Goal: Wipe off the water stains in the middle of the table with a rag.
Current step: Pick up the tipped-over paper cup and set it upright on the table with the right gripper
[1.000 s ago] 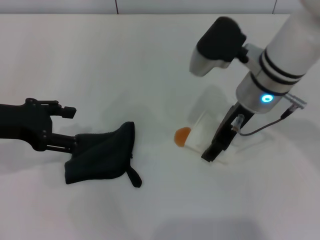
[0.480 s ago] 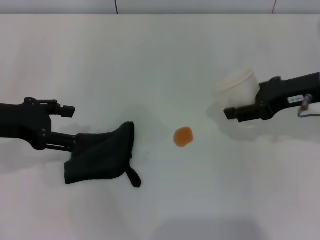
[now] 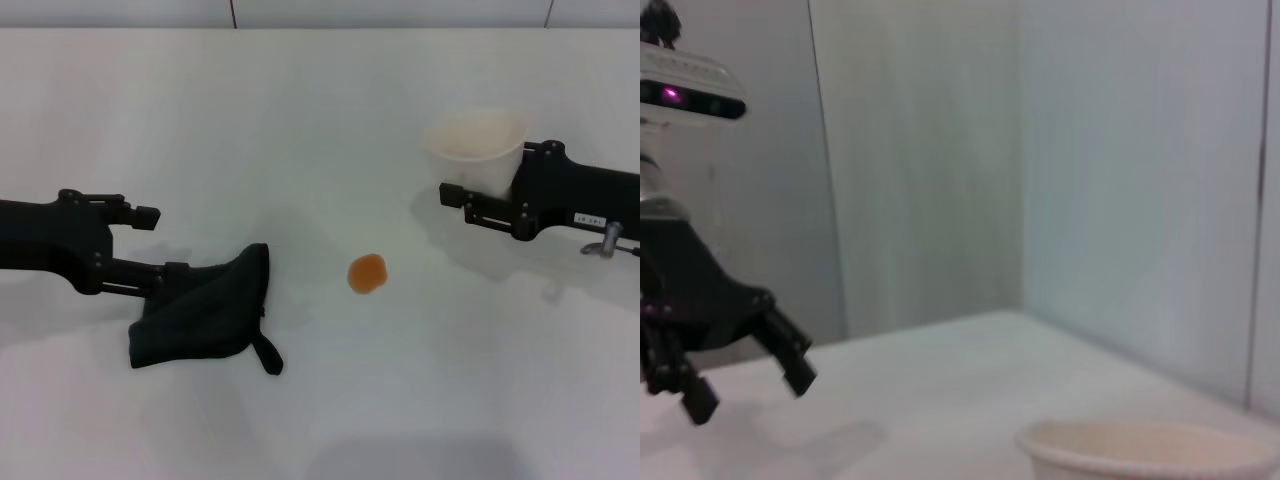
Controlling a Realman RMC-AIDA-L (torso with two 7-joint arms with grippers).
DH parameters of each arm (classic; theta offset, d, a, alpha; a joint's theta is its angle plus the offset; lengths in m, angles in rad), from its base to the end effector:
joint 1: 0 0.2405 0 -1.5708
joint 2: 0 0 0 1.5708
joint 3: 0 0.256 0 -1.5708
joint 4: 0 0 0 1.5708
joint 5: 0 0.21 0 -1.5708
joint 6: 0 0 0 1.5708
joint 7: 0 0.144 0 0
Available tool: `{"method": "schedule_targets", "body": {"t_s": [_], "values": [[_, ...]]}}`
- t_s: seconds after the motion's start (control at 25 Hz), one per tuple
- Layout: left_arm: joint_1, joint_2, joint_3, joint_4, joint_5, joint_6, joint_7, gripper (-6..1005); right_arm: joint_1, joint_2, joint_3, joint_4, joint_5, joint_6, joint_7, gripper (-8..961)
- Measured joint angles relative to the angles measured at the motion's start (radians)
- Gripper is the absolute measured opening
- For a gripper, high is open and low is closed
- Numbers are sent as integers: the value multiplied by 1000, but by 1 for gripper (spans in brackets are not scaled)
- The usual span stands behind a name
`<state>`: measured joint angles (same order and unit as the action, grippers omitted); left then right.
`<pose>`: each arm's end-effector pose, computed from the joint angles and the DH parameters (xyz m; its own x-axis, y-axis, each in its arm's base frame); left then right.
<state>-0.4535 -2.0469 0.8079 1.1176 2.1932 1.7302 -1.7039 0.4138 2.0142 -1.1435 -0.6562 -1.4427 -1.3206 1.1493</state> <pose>-0.2559 0.3196 0.0583 0.8960 0.3946 0.2038 0.4300 -0.8856 -0.1757 0.2579 0.3389 -0.0005 0.8131 -0.1182 -0.5700 -0.3637 -0.8676 -0.3390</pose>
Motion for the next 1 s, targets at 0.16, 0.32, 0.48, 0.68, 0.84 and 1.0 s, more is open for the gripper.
{"method": "schedule_targets", "body": {"t_s": [0.16, 0.32, 0.48, 0.68, 0.84, 1.0], "values": [[-3, -5, 4, 0, 5, 0, -2, 874, 9, 7, -6, 181, 180, -1, -277, 556], [-4, -5, 5, -1, 9, -1, -2, 874, 38, 8, -9, 346, 296, 7, -439, 527], [-4, -7, 15, -4, 11, -2, 0, 874, 51, 13, -5, 443, 317, 30, -537, 495], [-8, -9, 21, -6, 15, -8, 3, 874, 74, 14, -2, 513, 319, 51, -579, 463], [-13, -13, 32, -7, 24, -15, 5, 875, 84, 14, -3, 537, 322, 76, -587, 452], [-17, -19, 33, -7, 39, -23, 5, 875, 95, 14, -2, 562, 322, 95, -589, 449]]}}
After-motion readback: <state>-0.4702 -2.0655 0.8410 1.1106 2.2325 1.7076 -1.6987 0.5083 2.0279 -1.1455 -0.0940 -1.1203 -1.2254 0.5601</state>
